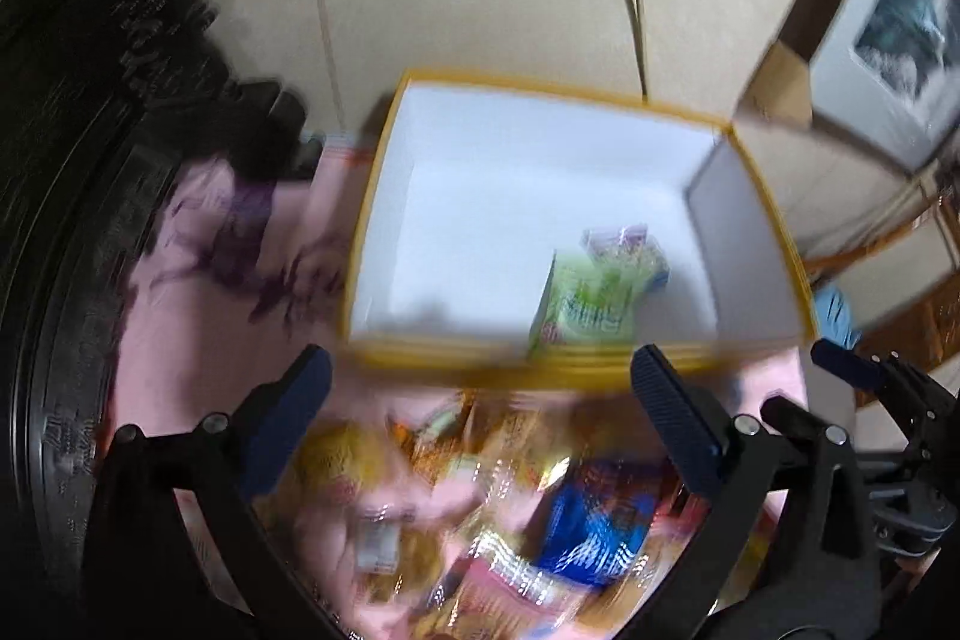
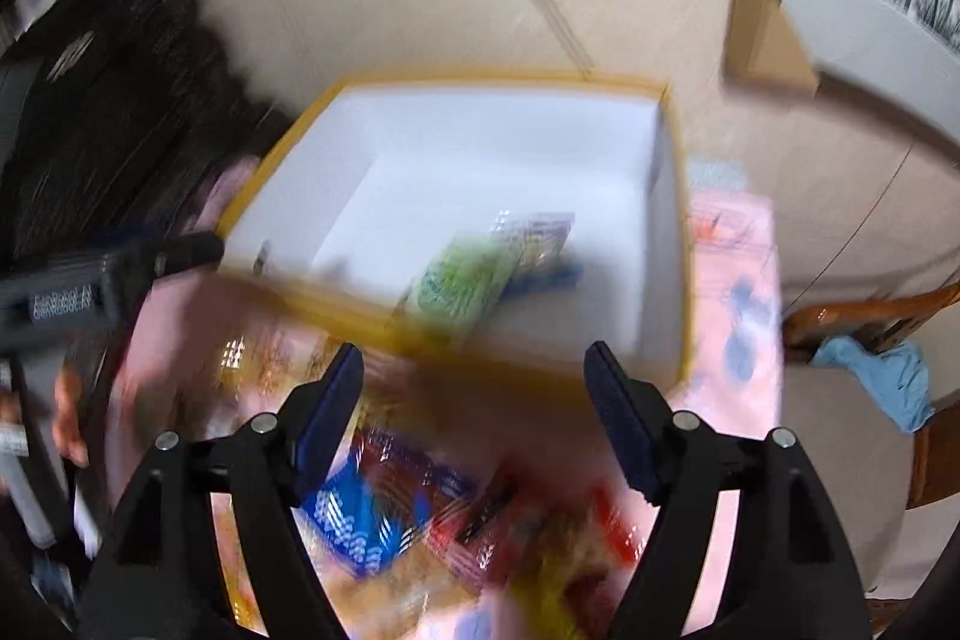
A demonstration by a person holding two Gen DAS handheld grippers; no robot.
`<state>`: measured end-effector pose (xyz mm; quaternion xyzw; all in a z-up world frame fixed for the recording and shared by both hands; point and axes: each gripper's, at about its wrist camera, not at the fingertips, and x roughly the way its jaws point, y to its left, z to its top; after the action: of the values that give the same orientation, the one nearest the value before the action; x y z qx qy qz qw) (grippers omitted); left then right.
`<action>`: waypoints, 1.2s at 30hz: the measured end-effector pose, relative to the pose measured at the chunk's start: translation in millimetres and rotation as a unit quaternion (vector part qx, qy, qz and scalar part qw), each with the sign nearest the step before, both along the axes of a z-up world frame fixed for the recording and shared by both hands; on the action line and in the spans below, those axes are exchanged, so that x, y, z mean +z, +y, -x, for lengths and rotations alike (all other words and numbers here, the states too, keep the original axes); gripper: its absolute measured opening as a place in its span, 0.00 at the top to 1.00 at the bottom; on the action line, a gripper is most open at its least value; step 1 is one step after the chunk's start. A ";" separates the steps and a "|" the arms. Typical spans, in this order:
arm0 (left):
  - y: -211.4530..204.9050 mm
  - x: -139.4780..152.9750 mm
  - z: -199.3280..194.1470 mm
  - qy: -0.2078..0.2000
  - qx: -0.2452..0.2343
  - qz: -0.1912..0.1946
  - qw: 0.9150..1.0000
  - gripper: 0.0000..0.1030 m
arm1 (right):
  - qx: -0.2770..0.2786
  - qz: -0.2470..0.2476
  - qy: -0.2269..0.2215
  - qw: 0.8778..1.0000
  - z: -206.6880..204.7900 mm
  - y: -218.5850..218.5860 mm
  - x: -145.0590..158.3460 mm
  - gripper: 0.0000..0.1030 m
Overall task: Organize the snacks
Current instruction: 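Carry both bags into the yellow box and open both grippers, then grasp the yellow bread pack with the left gripper while the right gripper grasps the clear cracker pack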
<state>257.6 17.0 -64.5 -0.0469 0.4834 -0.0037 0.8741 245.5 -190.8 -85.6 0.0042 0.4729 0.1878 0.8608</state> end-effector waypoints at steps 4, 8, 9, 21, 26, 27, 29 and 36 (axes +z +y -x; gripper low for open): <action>10.5 -34.8 78.2 0.046 0.013 0.026 0.999 0.02 | 0.098 -0.026 0.059 0.993 81.3 10.9 -39.0 0.26; 22.3 -72.7 155.2 0.098 0.041 0.024 0.994 0.02 | 0.212 -0.031 0.111 0.971 163.5 33.8 -67.3 0.26; 24.6 -79.1 170.6 0.106 0.046 0.021 0.993 0.02 | 0.231 -0.031 0.113 0.966 173.4 37.7 -69.6 0.26; 55.0 -97.8 255.2 0.134 0.099 0.011 0.986 0.02 | 0.347 0.005 0.130 0.929 179.8 94.7 -114.9 0.26; 53.2 -101.5 260.4 0.136 0.095 0.011 0.986 0.02 | 0.342 0.045 0.156 0.926 196.1 88.5 -129.7 0.26; 51.7 -103.2 260.5 0.138 0.093 0.012 0.986 0.02 | 0.337 0.048 0.152 0.928 202.1 82.1 -130.4 0.26; 47.4 -109.0 260.4 0.141 0.090 0.018 0.986 0.02 | 0.323 0.046 0.149 0.934 210.5 71.1 -131.7 0.26; 26.4 -128.3 242.0 0.150 0.081 0.020 0.985 0.02 | 0.195 0.046 0.097 0.975 217.6 66.9 -130.2 0.55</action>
<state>15.6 43.4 -192.8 -0.1031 0.6031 0.0649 0.7883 27.9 -123.9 -215.8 -0.1098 0.5543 0.3283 0.7569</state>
